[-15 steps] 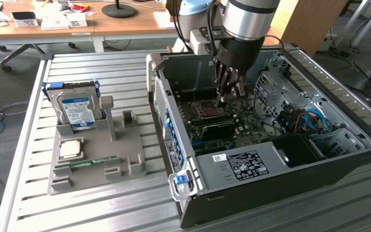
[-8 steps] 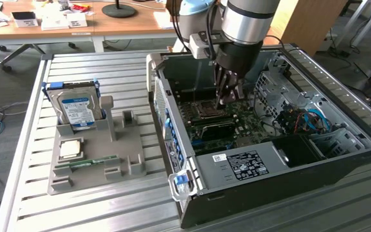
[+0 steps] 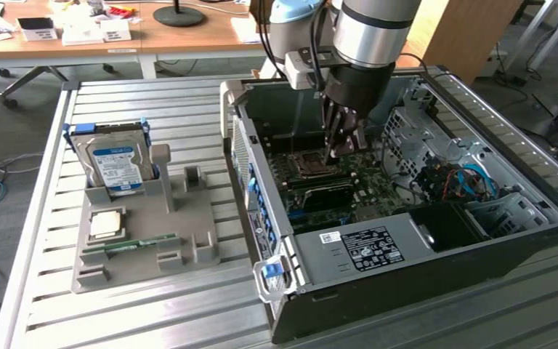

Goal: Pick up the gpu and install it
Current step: 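Press down on the gpu until it lock into place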

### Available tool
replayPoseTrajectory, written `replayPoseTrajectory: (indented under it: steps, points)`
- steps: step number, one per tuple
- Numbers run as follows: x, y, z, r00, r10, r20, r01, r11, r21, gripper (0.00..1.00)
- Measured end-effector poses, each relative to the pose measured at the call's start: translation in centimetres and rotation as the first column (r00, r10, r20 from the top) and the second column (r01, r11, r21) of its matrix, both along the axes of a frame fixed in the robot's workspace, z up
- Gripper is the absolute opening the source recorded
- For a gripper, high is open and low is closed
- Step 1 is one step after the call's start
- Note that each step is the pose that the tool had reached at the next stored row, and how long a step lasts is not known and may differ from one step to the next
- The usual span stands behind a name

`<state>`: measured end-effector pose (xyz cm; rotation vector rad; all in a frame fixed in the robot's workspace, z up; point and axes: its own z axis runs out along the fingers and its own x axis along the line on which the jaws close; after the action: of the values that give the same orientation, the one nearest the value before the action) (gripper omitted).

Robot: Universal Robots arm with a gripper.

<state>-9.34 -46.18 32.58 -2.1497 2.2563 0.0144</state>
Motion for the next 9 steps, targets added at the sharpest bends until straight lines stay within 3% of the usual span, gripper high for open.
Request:
replayPoseTrajectory:
  steps: [9]
  points:
    - [0.0,0.0,-0.9,1.0,0.0,0.0,0.0,1.0,0.0,0.11]
